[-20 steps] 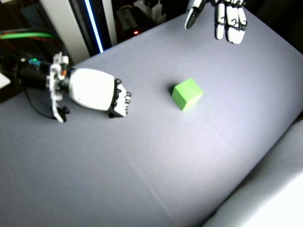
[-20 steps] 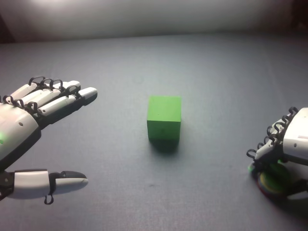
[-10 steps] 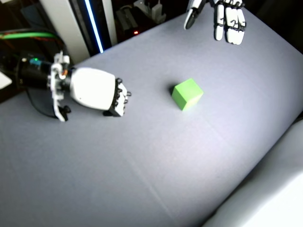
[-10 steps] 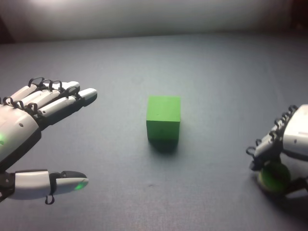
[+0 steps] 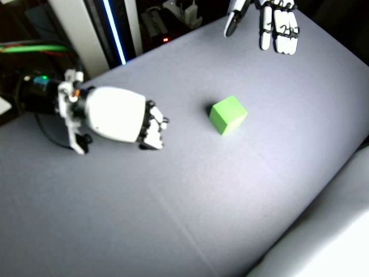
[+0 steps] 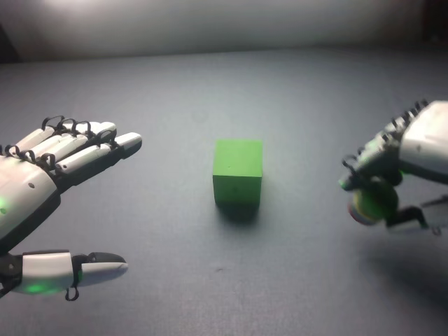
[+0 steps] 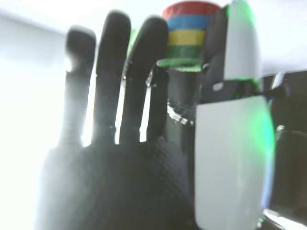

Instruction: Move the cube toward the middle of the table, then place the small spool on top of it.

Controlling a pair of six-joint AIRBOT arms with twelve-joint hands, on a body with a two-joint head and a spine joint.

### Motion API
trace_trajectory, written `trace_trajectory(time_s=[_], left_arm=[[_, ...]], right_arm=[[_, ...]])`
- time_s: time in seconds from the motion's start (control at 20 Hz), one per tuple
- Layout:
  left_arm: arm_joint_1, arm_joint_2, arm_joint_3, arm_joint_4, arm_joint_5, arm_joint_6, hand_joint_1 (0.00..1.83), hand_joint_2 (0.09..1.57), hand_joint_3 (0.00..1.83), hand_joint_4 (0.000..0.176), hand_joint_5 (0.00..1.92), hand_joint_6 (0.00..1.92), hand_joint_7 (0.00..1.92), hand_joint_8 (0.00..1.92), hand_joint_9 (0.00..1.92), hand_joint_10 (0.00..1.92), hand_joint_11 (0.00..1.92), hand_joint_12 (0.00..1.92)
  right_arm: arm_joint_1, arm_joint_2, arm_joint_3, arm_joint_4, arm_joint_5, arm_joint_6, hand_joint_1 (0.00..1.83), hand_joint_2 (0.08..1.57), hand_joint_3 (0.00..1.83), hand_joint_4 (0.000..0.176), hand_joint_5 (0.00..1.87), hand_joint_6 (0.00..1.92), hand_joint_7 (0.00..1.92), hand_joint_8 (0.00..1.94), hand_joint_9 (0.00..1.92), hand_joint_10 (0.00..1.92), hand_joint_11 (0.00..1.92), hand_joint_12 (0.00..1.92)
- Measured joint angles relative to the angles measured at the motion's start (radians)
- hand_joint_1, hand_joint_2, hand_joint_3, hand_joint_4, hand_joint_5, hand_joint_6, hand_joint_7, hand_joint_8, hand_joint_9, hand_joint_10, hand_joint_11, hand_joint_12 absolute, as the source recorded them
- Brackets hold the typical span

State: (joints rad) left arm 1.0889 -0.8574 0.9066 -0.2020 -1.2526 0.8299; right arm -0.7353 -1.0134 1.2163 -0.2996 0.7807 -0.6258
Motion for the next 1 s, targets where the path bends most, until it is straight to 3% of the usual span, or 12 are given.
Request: trace_trajectory(time_s=[0.05, 0.1, 0.15, 0.25, 0.3, 0.35, 0.5, 0.55, 0.6, 0.7, 0.85, 1.0], left_arm=[[0.003, 0.000, 0.000, -0.001, 0.000, -0.001, 0.69, 0.93, 0.00, 0.134, 0.17, 0.00, 0.11, 0.00, 0.10, 0.00, 0.00, 0.33], [0.009, 0.000, 0.000, -0.003, -0.001, -0.002, 0.68, 0.93, 0.00, 0.132, 0.17, 0.00, 0.11, 0.00, 0.10, 0.00, 0.00, 0.33], [0.012, 0.000, 0.000, -0.005, -0.002, -0.005, 0.69, 0.92, 0.00, 0.142, 0.17, 0.00, 0.10, 0.00, 0.08, 0.00, 0.00, 0.24], [0.014, 0.000, 0.000, -0.005, -0.003, -0.009, 0.71, 0.92, 0.00, 0.154, 0.18, 0.00, 0.11, 0.01, 0.08, 0.01, 0.00, 0.22], [0.018, 0.000, 0.000, -0.008, -0.006, -0.010, 0.74, 0.92, 0.00, 0.161, 0.18, 0.00, 0.11, 0.01, 0.09, 0.01, 0.00, 0.22], [0.022, 0.000, 0.000, -0.009, -0.008, -0.013, 0.75, 0.92, 0.00, 0.158, 0.18, 0.00, 0.11, 0.00, 0.09, 0.01, 0.00, 0.23], [0.038, 0.000, -0.004, -0.021, -0.011, -0.016, 0.73, 0.91, 0.00, 0.170, 0.17, 0.00, 0.12, 0.00, 0.10, 0.00, 0.00, 0.27], [0.042, 0.000, -0.004, -0.022, -0.013, -0.016, 0.73, 0.91, 0.00, 0.167, 0.18, 0.00, 0.12, 0.00, 0.09, 0.00, 0.00, 0.26], [0.042, 0.001, -0.006, -0.023, -0.013, -0.016, 0.74, 0.92, 0.00, 0.157, 0.18, 0.00, 0.12, 0.00, 0.10, 0.00, 0.00, 0.29], [0.047, 0.001, -0.006, -0.023, -0.019, -0.016, 0.73, 0.92, 0.00, 0.150, 0.19, 0.00, 0.13, 0.00, 0.10, 0.00, 0.00, 0.29], [0.065, 0.001, -0.010, -0.027, -0.023, -0.020, 0.71, 0.92, 0.00, 0.134, 0.20, 0.00, 0.12, 0.00, 0.09, 0.00, 0.00, 0.26], [0.103, 0.001, -0.023, -0.052, -0.045, -0.023, 0.73, 0.91, 0.00, 0.175, 0.17, 0.00, 0.12, 0.00, 0.12, 0.00, 0.00, 0.32]], right_arm=[[0.020, -0.013, 0.010, 0.000, 0.004, 0.000, 1.23, 1.07, 0.00, 0.034, 1.05, 0.88, 1.13, 0.72, 1.01, 0.39, 0.59, 1.18], [0.037, -0.029, 0.023, -0.001, 0.007, 0.000, 1.25, 1.06, 0.00, 0.002, 1.08, 0.76, 1.14, 0.79, 1.09, 0.36, 0.64, 1.26], [0.049, -0.042, 0.033, -0.003, 0.006, 0.000, 1.25, 1.07, 0.00, 0.000, 1.12, 0.62, 1.08, 0.94, 1.07, 0.36, 0.54, 1.39], [0.075, -0.066, 0.055, -0.003, 0.000, 0.000, 1.23, 1.08, 0.00, 0.030, 1.08, 0.87, 1.09, 0.77, 1.04, 0.17, 0.44, 1.08], [0.084, -0.076, 0.064, 0.003, -0.001, 0.000, 1.25, 1.05, 0.00, 0.030, 1.11, 0.77, 1.17, 0.68, 1.13, 0.15, 0.59, 1.14], [0.093, -0.087, 0.073, 0.010, 0.001, -0.001, 1.26, 1.04, 0.00, 0.000, 1.14, 0.61, 1.18, 0.76, 1.19, 0.18, 0.60, 1.35], [0.129, -0.129, 0.111, 0.018, -0.012, 0.000, 1.26, 1.07, 0.00, 0.000, 1.06, 0.69, 1.12, 0.94, 1.03, 0.56, 0.52, 1.45], [0.141, -0.140, 0.120, 0.018, -0.016, 0.000, 1.24, 1.07, 0.00, 0.000, 1.09, 0.71, 1.09, 0.92, 1.00, 0.49, 0.45, 1.40], [0.154, -0.152, 0.130, 0.018, -0.019, 0.000, 1.24, 1.07, 0.00, 0.024, 1.08, 0.81, 1.12, 0.78, 1.03, 0.35, 0.43, 1.33], [0.174, -0.173, 0.147, 0.019, -0.024, 0.000, 1.25, 1.08, 0.00, 0.000, 1.12, 0.89, 1.04, 0.75, 0.92, 0.08, 0.20, 1.20], [0.193, -0.208, 0.169, 0.019, -0.027, 0.000, 1.26, 1.04, 0.00, 0.000, 1.06, 0.84, 1.28, 0.49, 1.25, 0.06, 0.79, 0.93], [0.222, -0.248, 0.190, 0.015, -0.050, 0.000, 1.26, 1.03, 0.00, 0.000, 1.08, 0.80, 1.33, 0.39, 1.28, 0.01, 0.66, 1.00]])
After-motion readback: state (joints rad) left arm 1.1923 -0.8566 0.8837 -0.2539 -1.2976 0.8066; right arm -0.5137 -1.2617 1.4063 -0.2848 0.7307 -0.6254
